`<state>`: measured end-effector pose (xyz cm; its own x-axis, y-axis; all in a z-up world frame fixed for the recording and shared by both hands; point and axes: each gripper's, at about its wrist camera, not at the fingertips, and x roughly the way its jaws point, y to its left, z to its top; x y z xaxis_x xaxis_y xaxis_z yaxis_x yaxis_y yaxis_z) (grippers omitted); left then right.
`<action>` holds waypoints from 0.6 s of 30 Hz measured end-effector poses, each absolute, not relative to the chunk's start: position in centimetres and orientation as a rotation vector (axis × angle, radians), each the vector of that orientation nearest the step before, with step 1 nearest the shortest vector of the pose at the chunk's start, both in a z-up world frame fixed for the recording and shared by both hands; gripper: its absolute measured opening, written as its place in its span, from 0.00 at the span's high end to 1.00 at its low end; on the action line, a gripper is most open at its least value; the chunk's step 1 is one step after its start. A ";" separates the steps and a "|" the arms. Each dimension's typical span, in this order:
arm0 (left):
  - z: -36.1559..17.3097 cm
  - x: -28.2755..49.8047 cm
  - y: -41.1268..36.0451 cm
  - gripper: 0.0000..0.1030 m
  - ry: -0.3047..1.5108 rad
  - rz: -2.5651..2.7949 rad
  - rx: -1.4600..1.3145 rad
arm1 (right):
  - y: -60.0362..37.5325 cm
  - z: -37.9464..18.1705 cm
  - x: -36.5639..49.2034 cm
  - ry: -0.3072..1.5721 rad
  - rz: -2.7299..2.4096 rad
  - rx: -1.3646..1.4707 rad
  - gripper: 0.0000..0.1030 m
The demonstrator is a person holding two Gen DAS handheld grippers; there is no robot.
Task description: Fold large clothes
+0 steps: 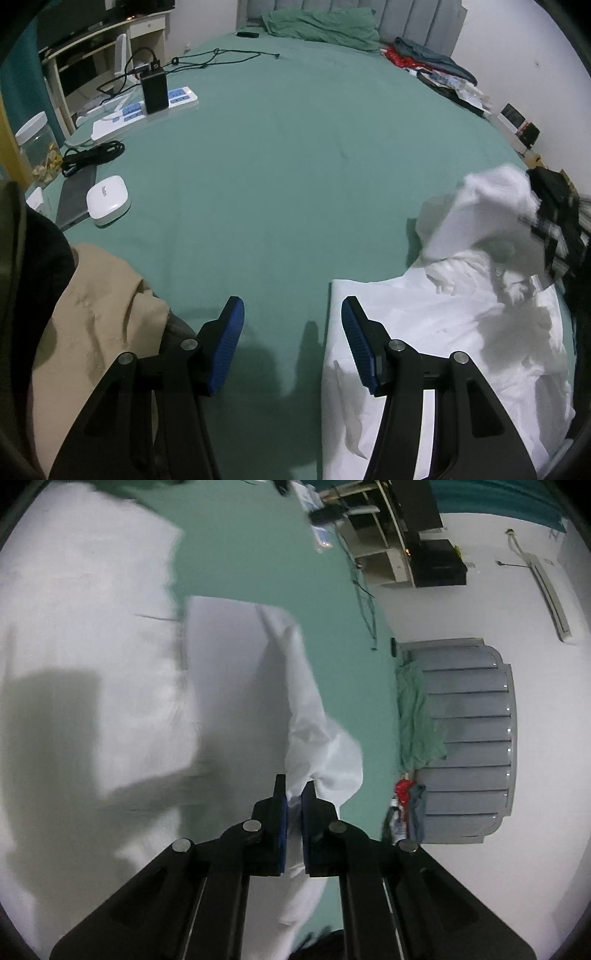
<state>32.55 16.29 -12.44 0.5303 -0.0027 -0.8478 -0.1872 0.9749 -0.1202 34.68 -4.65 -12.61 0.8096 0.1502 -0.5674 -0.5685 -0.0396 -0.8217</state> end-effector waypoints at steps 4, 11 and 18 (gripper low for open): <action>-11.8 31.7 15.7 0.44 0.995 0.097 -0.194 | -6.5 -12.8 32.3 0.449 0.621 -1.371 0.96; -11.4 30.3 14.6 0.44 0.994 0.065 -0.179 | -8.6 -11.8 29.1 0.708 0.763 -0.930 0.95; -11.3 29.4 12.4 0.44 0.995 0.005 -0.165 | -10.0 -13.7 26.0 0.824 0.736 -0.733 0.79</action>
<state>29.39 12.36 -11.28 0.5457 -0.0710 -0.8350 -0.0801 0.9874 -0.1362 25.98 -9.98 -13.73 0.4738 0.2785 -0.8354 -0.7989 0.5350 -0.2747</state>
